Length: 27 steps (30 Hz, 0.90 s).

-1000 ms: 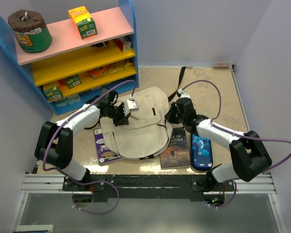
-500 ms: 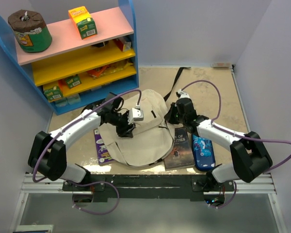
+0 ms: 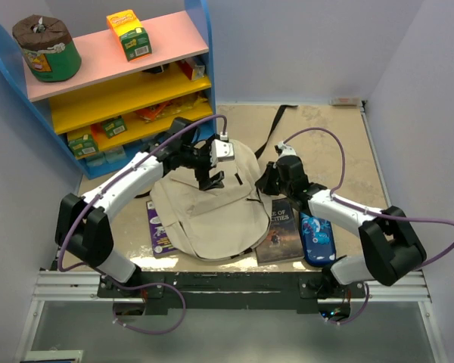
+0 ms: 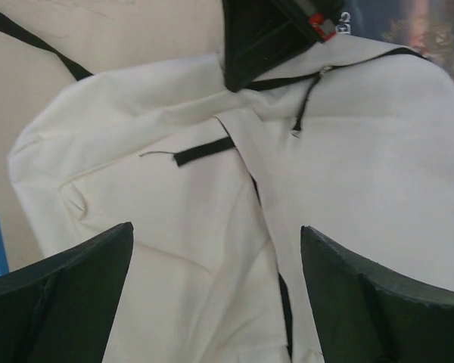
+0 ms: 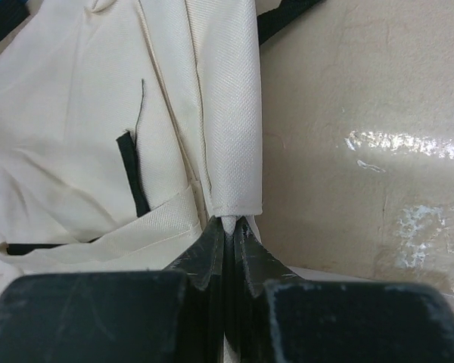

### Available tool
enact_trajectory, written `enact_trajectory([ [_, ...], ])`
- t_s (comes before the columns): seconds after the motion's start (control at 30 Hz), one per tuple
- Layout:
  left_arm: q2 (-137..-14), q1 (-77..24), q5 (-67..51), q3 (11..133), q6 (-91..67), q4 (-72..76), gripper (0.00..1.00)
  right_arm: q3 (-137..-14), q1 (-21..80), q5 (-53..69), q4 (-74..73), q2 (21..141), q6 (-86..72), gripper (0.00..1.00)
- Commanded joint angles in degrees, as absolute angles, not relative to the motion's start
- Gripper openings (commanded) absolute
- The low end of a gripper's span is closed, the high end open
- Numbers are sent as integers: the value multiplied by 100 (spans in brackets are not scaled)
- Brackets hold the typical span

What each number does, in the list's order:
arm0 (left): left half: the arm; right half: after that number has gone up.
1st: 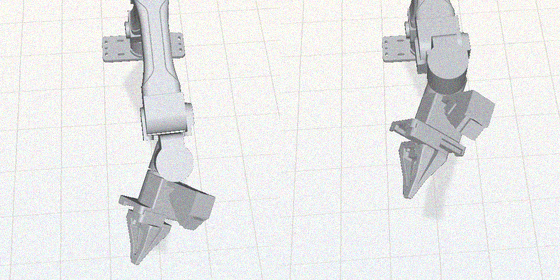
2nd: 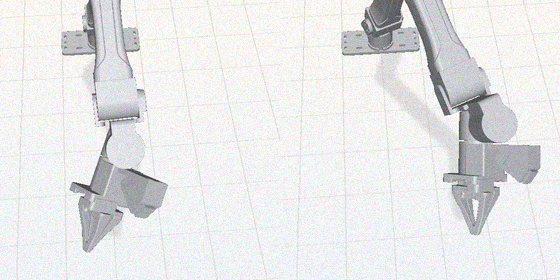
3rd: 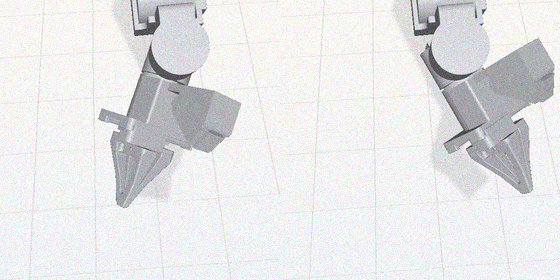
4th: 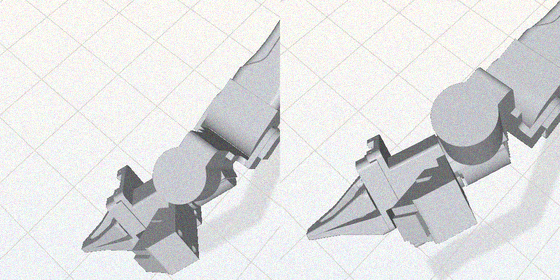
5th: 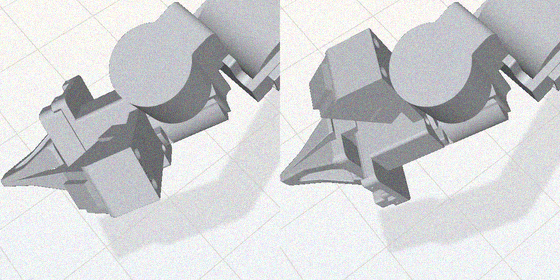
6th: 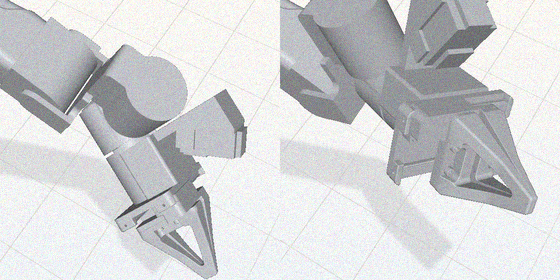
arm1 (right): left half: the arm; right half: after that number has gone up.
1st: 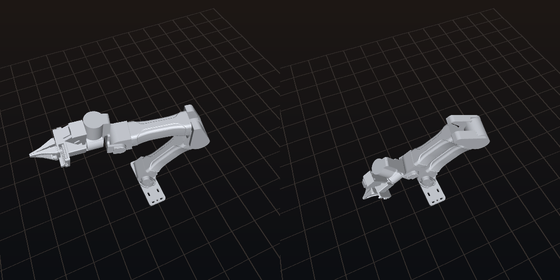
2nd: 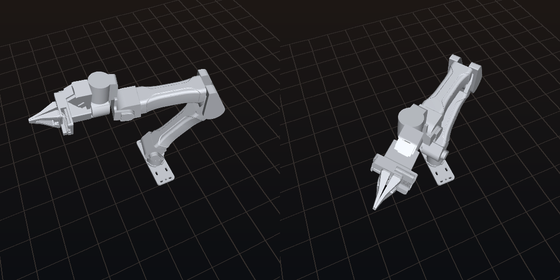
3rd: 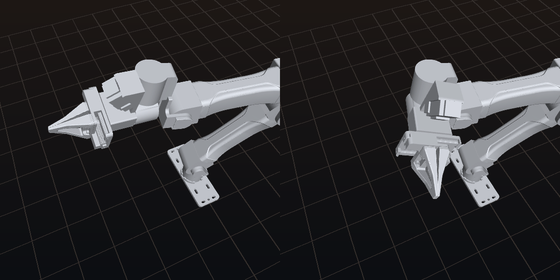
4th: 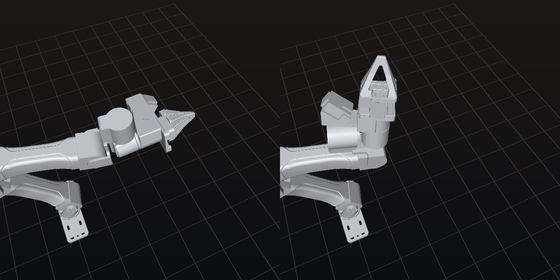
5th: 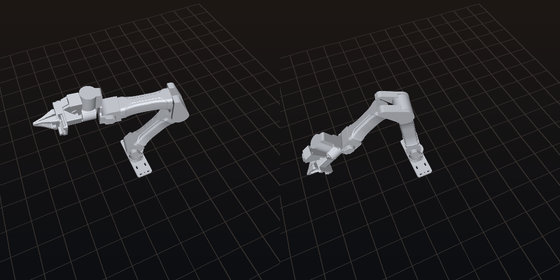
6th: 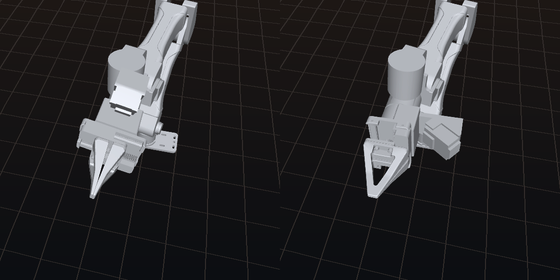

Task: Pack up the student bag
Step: Move the student bag to the center of the board.

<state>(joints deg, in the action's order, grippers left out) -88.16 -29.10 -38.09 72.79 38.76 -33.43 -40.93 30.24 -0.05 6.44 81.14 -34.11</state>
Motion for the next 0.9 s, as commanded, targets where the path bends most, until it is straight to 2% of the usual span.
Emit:
enact_trajectory([
  [0.0,-9298,-2971,-3691,7462,4139,-2365,94,-4017,3058,430,1125,7638,-3261,0],
  [0.1,-9623,-3015,-3700,7550,4297,-2268,90,-3964,3059,606,1204,7357,-3165,0],
  [0.23,-9396,-3058,-3893,6900,4999,-1689,86,-4043,3067,895,1152,7146,-3041,0],
  [0.53,-9650,-3287,-3700,7312,5440,-1994,83,-4148,3102,1072,1134,7339,-2927,0],
  [0.87,-9791,-3700,-3516,7294,6301,-2627,66,-4386,3111,1195,985,7313,-2857,0],
])
